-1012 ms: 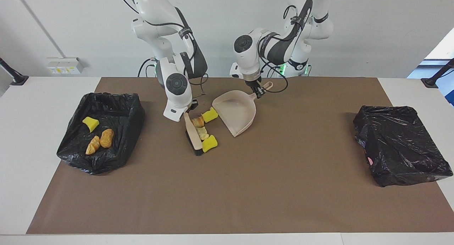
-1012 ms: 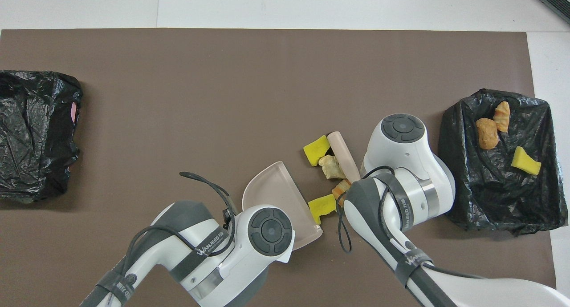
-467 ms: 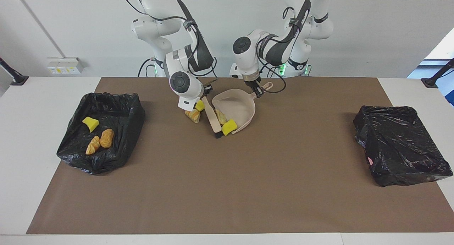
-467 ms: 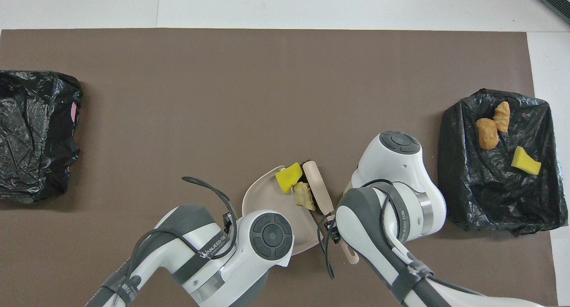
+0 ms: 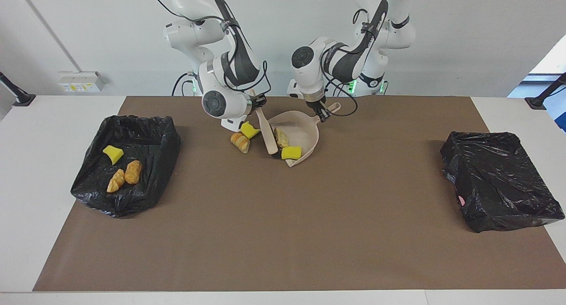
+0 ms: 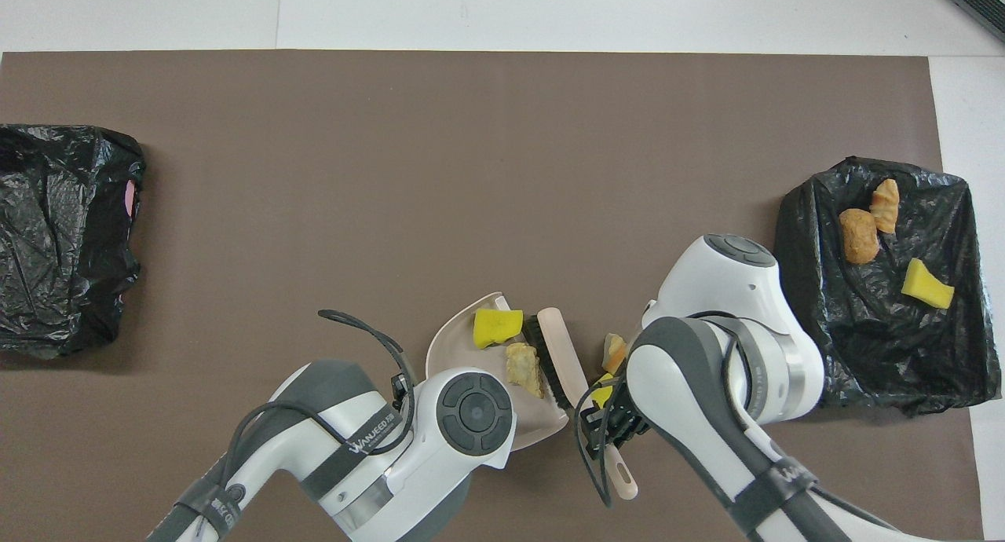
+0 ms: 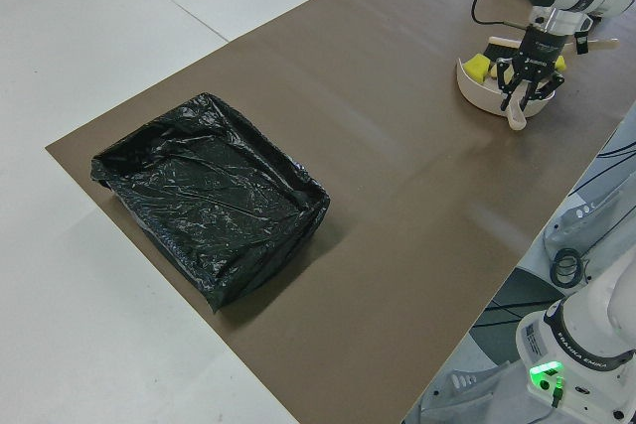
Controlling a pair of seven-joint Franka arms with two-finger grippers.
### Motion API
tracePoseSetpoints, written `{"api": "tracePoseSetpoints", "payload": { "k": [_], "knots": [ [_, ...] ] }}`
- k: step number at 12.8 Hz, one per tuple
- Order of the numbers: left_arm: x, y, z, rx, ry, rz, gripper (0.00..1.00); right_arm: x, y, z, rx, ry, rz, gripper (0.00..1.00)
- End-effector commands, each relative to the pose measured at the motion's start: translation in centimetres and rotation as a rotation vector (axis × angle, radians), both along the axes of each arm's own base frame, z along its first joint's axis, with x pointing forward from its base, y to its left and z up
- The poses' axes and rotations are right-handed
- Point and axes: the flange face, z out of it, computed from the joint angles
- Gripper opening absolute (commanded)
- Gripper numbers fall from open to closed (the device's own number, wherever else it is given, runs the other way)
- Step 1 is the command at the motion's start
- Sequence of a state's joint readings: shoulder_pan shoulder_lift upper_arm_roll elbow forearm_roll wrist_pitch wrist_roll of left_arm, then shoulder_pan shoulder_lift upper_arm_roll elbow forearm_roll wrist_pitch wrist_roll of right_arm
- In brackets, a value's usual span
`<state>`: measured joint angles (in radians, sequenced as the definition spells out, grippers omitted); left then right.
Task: Sweep and dump trash in bin
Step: 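Brush the sponges and scraps into the dustpan with the right gripper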
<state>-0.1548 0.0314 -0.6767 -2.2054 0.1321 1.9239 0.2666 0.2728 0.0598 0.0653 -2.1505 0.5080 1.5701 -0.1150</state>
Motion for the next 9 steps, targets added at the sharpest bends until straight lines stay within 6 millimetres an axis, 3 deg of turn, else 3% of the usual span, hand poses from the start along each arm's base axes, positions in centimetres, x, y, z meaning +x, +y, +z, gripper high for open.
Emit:
{"api": "tracePoseSetpoints", "payload": {
  "k": [1,2,3,6,9],
  "knots": [
    [-0.2,0.6,-0.2,-0.007,-0.001,-0.006,0.0,0.9,-3.4,5.1,-0.022,-0.013,-0.123,0.0],
    [-0.2,0.6,-0.2,-0.005,0.001,-0.011,0.0,1.0,-4.9,6.5,-0.079,-0.029,-0.191,0.0],
    [-0.3,0.6,-0.1,-0.002,0.001,-0.02,0.0,0.9,-6.6,6.5,-0.151,-0.049,-0.195,0.0],
    [-0.9,0.0,0.3,0.002,-0.015,-0.047,0.0,-0.6,-9.3,4.4,-0.309,-0.156,-0.174,0.0],
    [-1.9,-0.5,0.7,0.029,-0.023,-0.081,0.0,-3.7,-9.6,2.9,-0.443,-0.231,-0.101,0.0]
  ]
}}
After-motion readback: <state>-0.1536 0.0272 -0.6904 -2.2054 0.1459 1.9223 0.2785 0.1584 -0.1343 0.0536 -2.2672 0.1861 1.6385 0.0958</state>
